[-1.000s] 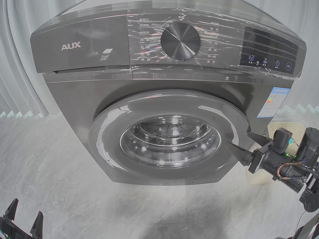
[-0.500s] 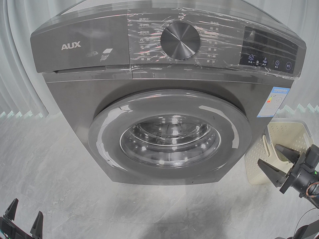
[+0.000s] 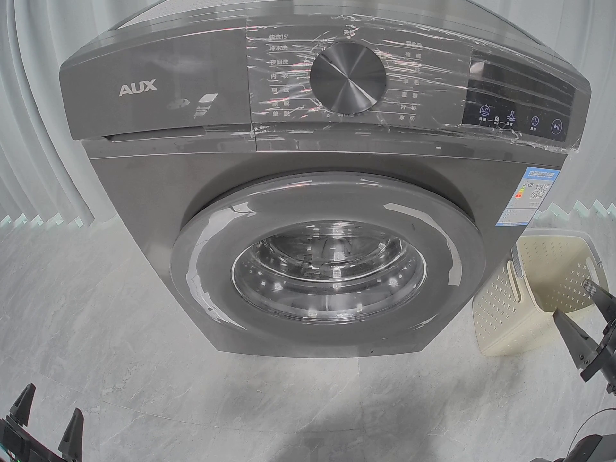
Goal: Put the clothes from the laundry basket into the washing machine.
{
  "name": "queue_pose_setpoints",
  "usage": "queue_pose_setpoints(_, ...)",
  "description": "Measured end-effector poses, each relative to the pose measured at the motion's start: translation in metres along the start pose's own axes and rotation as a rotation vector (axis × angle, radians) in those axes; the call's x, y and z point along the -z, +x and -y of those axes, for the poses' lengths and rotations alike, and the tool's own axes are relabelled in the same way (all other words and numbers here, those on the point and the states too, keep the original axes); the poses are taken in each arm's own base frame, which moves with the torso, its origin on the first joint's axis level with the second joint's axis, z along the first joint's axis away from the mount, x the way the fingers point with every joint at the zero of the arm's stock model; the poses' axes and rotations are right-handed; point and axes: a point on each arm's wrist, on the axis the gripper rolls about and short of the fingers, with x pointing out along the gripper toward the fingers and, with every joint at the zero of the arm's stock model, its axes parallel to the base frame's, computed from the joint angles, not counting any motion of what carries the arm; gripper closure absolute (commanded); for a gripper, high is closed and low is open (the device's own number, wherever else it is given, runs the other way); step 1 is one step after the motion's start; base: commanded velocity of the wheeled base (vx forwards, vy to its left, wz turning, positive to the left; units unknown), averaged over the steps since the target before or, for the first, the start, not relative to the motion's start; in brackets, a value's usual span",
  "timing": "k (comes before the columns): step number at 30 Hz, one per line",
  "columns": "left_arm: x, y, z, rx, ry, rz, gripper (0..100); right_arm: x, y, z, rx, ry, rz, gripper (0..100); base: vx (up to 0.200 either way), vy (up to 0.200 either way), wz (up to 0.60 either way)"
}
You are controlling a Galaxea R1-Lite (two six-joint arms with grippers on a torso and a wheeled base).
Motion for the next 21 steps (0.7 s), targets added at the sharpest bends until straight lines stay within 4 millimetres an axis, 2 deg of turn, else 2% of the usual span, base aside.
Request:
queue_pose_setpoints(11, 0.000, 0.000, 0.000, 0.000, 0.000, 0.000, 0, 0.002, -0.025, 0.004, 0.073, -0.019, 0.033, 0, 0.000, 0.000, 0.00)
queue_pose_setpoints(21, 0.000, 0.000, 0.000, 0.000, -0.002, 0.000, 0, 0.018, -0.054, 0.004, 0.167, -0.046, -0.006, 0, 0.000, 0.000, 0.00)
